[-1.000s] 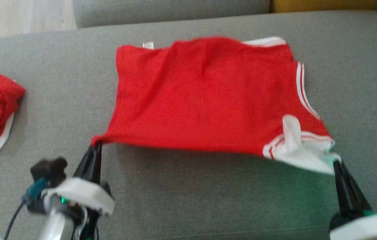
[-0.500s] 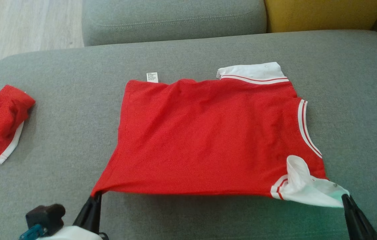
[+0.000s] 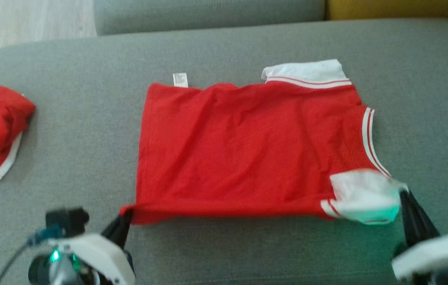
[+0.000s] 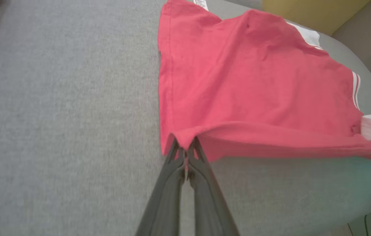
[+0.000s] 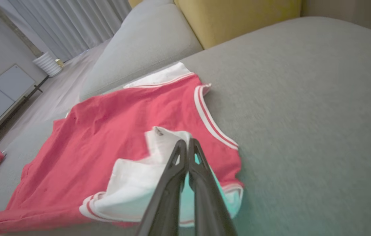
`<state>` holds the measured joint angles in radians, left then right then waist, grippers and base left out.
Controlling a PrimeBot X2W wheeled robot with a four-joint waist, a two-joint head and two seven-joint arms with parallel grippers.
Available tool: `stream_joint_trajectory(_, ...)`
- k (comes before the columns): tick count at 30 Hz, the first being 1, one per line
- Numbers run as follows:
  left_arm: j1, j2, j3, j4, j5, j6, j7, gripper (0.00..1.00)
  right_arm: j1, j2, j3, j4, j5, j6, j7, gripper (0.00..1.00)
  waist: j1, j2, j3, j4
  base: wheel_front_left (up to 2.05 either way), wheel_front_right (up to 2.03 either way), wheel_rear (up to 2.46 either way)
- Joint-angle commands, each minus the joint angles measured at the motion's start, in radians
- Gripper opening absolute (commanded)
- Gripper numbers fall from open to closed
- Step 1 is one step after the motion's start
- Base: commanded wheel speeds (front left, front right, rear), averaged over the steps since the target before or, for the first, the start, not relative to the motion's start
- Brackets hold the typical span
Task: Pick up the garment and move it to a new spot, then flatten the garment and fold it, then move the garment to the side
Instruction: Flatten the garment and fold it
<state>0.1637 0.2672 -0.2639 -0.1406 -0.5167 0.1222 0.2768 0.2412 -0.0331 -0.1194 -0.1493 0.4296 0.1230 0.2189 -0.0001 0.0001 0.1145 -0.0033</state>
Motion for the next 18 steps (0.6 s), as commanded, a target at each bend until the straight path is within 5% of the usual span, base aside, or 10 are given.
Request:
stream_joint_trajectory(1, -0.07, 0.023, 0.041, -0.022, -0.011, -0.009, 0.01, 0.0, -0.069, -0.017, 0.031, -0.02, -0.014, 0.008, -0.004, 0.0, 0.0001, -0.0001, 0.018, -0.006, 0.0, 0.0, 0.0)
stream_joint_trajectory(8, -0.239, 0.032, 0.046, 0.115, -0.08, -0.085, 0.055, 0.0, -0.29, -0.017, 0.089, 0.141, -0.086, 0.008, -0.016, 0.0, 0.0001, -0.0001, 0.078, -0.003, 0.0, 0.0, 0.0)
stream_joint_trajectory(18, -0.366, 0.0, 0.028, 0.284, -0.093, -0.138, 0.007, 0.0, -0.456, -0.034, 0.122, 0.34, -0.097, 0.008, -0.12, 0.0, 0.0001, -0.0001, 0.136, -0.002, 0.0, 0.0, 0.0)
